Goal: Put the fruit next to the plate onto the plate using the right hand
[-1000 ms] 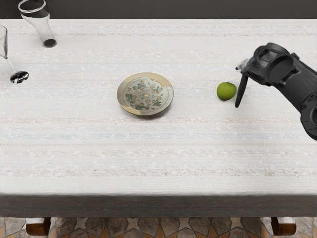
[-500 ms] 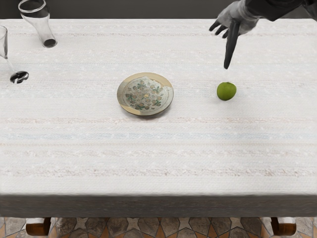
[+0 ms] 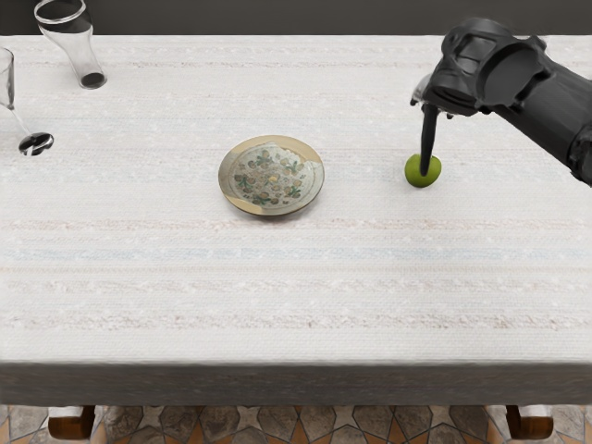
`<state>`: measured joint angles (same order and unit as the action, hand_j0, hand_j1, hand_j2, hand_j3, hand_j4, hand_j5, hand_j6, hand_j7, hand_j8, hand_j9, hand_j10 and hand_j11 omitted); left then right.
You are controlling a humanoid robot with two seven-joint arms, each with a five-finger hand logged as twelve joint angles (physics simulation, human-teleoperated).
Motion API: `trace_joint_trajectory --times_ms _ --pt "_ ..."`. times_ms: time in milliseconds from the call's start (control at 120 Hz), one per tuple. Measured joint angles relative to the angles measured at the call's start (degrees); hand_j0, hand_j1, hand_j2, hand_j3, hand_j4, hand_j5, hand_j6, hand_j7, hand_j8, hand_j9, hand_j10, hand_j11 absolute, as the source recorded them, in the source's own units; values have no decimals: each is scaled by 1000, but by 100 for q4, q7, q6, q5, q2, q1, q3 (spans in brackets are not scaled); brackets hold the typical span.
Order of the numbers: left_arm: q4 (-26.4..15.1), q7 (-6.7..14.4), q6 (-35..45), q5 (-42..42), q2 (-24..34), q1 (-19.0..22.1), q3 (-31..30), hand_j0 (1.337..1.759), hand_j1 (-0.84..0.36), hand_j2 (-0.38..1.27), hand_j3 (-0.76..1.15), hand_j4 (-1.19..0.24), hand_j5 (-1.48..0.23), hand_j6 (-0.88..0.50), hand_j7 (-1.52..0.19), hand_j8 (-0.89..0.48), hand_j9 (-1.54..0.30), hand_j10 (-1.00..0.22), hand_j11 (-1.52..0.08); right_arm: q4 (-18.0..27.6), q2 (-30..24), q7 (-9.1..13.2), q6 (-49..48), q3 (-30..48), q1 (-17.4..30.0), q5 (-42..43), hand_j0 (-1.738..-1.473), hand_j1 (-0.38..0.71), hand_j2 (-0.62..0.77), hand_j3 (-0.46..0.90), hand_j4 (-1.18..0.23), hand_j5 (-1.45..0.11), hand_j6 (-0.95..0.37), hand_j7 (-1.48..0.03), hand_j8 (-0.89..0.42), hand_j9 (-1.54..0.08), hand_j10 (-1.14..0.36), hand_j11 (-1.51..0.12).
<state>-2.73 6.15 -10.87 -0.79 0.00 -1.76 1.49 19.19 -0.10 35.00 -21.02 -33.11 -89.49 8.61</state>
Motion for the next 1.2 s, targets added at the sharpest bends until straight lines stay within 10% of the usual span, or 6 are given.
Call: trace_joint_trajectory --times_ms 517,833,958,1200 --pt "0 0 0 0 0 0 0 1658 349 0 0 -1 0 -1 0 -1 0 -1 0 88 10 0 1327 178 825 71 -1658 -343 0 0 -8 -7 -9 -6 -8 -7 -7 -7" --pt "0 0 -1 0 0 0 0 1658 349 0 0 -1 0 -1 0 -1 0 -1 0 86 10 0 1735 745 1051 48 -1658 -90 -42 0 -220 -282 -221 -281 -220 -282 -219 -282" --pt "0 0 -1 0 0 0 0 1658 349 0 0 -1 0 -1 0 -1 0 -1 0 69 10 0 1751 844 1085 17 -1658 166 -82 0 -443 -555 -398 -561 -357 -559 -439 -559" --pt "0 0 -1 0 0 0 -1 1658 349 0 0 -1 -1 -1 -1 -1 -1 -1 -1 53 10 3 1169 1658 1104 -10 -1650 230 310 0 -639 -967 -369 -958 -343 -980 -587 -978"
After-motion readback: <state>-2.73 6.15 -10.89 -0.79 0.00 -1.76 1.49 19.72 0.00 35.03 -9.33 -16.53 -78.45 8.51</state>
